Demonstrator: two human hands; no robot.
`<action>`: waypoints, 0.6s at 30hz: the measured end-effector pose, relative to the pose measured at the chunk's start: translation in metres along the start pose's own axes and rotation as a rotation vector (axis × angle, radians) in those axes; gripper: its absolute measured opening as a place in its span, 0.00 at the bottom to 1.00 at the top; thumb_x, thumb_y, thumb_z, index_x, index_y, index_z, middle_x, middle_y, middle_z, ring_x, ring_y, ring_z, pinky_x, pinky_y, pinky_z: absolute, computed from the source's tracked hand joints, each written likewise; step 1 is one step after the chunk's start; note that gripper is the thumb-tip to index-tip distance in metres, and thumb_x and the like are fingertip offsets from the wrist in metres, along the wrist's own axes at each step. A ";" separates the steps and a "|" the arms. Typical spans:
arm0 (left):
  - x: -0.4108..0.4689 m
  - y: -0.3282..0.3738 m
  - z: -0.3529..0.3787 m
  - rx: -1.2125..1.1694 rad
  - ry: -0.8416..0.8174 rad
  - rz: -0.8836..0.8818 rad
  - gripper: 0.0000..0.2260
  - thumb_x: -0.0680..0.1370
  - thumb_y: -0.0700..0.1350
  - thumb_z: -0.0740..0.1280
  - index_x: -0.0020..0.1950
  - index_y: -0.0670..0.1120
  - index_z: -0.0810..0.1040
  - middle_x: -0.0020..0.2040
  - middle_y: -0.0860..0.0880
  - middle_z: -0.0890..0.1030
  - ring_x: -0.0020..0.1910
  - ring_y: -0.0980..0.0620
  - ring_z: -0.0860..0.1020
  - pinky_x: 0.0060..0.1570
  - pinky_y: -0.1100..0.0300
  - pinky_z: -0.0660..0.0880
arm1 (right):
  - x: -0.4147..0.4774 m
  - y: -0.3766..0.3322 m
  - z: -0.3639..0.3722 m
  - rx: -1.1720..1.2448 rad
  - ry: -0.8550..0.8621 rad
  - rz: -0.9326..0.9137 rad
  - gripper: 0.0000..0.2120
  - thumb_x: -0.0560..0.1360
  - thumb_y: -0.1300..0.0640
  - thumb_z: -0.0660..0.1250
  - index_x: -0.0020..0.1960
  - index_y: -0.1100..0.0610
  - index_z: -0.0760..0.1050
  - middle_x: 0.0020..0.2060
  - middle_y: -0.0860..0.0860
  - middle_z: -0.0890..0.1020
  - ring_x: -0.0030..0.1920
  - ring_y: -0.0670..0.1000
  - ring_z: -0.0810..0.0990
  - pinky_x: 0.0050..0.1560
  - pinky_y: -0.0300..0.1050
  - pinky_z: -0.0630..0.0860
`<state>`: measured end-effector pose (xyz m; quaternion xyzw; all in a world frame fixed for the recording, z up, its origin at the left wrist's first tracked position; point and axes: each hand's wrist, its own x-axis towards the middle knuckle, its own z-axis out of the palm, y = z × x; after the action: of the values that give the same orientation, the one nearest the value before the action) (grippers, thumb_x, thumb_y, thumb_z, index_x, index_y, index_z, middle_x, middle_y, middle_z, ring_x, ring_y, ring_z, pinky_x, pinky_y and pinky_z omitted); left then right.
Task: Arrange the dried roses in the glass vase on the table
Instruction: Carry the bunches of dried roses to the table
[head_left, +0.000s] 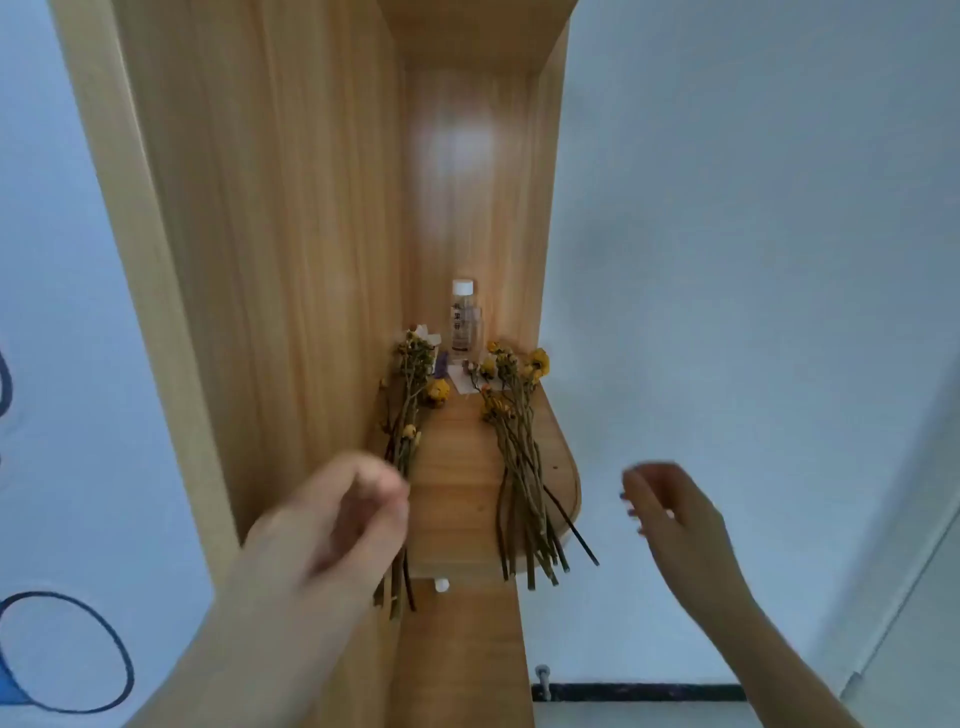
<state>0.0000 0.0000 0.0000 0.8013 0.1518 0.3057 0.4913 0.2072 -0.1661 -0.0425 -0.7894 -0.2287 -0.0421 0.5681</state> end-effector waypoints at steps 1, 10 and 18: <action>0.014 0.002 0.005 0.105 0.067 0.016 0.07 0.73 0.59 0.65 0.47 0.58 0.74 0.45 0.59 0.77 0.48 0.57 0.76 0.47 0.59 0.73 | 0.014 -0.009 0.007 -0.033 -0.024 -0.029 0.08 0.76 0.49 0.63 0.50 0.52 0.73 0.42 0.45 0.79 0.42 0.42 0.77 0.38 0.33 0.70; 0.118 -0.023 0.052 0.951 -0.034 -0.481 0.34 0.75 0.55 0.63 0.72 0.38 0.54 0.72 0.40 0.59 0.70 0.41 0.58 0.64 0.49 0.63 | 0.080 -0.041 0.088 -0.492 -0.413 0.057 0.35 0.71 0.33 0.61 0.64 0.60 0.69 0.61 0.59 0.74 0.65 0.61 0.70 0.65 0.55 0.68; 0.128 -0.048 0.061 1.276 -0.126 -0.548 0.27 0.77 0.45 0.62 0.72 0.36 0.57 0.69 0.38 0.64 0.66 0.41 0.66 0.57 0.54 0.71 | 0.092 -0.030 0.106 -0.664 -0.398 0.139 0.28 0.70 0.45 0.67 0.61 0.64 0.71 0.58 0.59 0.74 0.58 0.59 0.74 0.55 0.50 0.75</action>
<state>0.1399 0.0500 -0.0184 0.8825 0.4696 -0.0252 -0.0081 0.2567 -0.0322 -0.0229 -0.9366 -0.2542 0.0785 0.2279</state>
